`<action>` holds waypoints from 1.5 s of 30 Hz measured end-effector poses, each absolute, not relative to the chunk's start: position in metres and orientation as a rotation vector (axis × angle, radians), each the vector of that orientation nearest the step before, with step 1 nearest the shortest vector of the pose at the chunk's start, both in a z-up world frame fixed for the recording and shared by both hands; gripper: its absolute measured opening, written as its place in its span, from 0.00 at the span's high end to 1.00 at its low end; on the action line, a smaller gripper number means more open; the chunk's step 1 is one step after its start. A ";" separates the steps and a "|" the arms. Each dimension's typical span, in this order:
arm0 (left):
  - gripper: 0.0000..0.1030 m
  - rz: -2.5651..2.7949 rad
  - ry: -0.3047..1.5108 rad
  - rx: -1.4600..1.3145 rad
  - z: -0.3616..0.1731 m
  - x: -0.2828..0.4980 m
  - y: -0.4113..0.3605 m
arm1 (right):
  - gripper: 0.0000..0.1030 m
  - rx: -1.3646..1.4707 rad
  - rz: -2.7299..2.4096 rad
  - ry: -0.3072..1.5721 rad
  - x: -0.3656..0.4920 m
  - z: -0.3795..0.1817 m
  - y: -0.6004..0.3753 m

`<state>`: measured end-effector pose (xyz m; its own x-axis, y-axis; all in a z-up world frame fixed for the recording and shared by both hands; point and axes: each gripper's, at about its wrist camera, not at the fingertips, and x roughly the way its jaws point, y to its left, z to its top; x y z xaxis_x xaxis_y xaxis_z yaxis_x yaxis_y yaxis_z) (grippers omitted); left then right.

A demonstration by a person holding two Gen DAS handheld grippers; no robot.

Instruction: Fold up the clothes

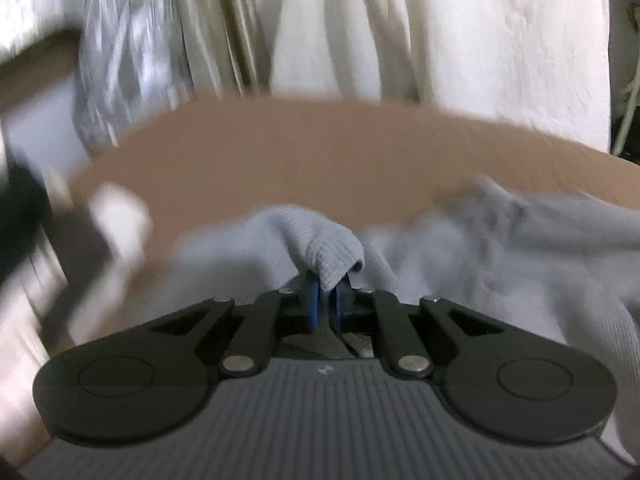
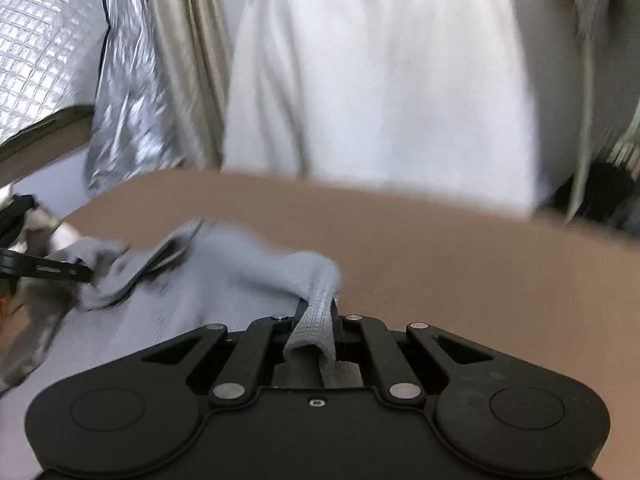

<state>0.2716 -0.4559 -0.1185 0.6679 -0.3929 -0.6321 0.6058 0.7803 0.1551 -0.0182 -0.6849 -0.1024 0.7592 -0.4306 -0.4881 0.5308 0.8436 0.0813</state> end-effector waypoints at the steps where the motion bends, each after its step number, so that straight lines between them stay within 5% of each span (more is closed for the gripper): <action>1: 0.93 -0.584 0.580 0.376 -0.109 0.273 -0.461 | 0.95 0.190 -0.562 0.443 -0.029 -0.087 -0.693; 9: 0.88 -0.688 0.474 0.263 -0.061 0.302 -0.539 | 0.95 0.097 -0.814 0.485 -0.054 -0.041 -0.764; 10: 0.79 -0.706 0.521 0.278 -0.069 0.310 -0.550 | 0.95 0.104 -0.869 0.531 -0.055 -0.047 -0.771; 11: 0.58 -0.722 0.567 0.293 -0.076 0.316 -0.559 | 0.94 0.123 -0.924 0.575 -0.055 -0.057 -0.778; 15: 0.48 -0.673 0.613 0.332 -0.097 0.314 -0.549 | 0.74 0.285 -1.084 0.690 -0.067 -0.101 -0.794; 17: 0.29 -0.665 0.599 0.337 -0.102 0.316 -0.533 | 0.50 0.312 -1.109 0.691 -0.073 -0.111 -0.796; 18: 0.26 -0.642 0.597 0.342 -0.103 0.317 -0.522 | 0.50 0.319 -1.116 0.699 -0.075 -0.112 -0.797; 27: 0.22 -0.537 0.771 0.449 -0.154 0.326 -0.454 | 0.47 0.610 -0.829 0.591 -0.087 -0.093 -0.753; 31: 0.10 -0.495 0.820 0.340 -0.159 0.332 -0.441 | 0.41 0.723 -0.701 0.637 -0.083 -0.110 -0.714; 40: 0.10 -0.224 0.698 0.442 -0.142 0.305 -0.412 | 0.41 0.794 -0.653 0.813 -0.083 -0.155 -0.676; 45: 0.10 -0.300 0.871 0.376 -0.168 0.316 -0.394 | 0.37 0.848 -0.641 0.772 -0.083 -0.168 -0.689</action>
<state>0.3160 -0.3945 -0.1675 0.6097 -0.1021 -0.7860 0.4037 0.8934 0.1972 -0.0828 -0.6886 -0.1682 0.5651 -0.1887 -0.8031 0.7546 0.5116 0.4108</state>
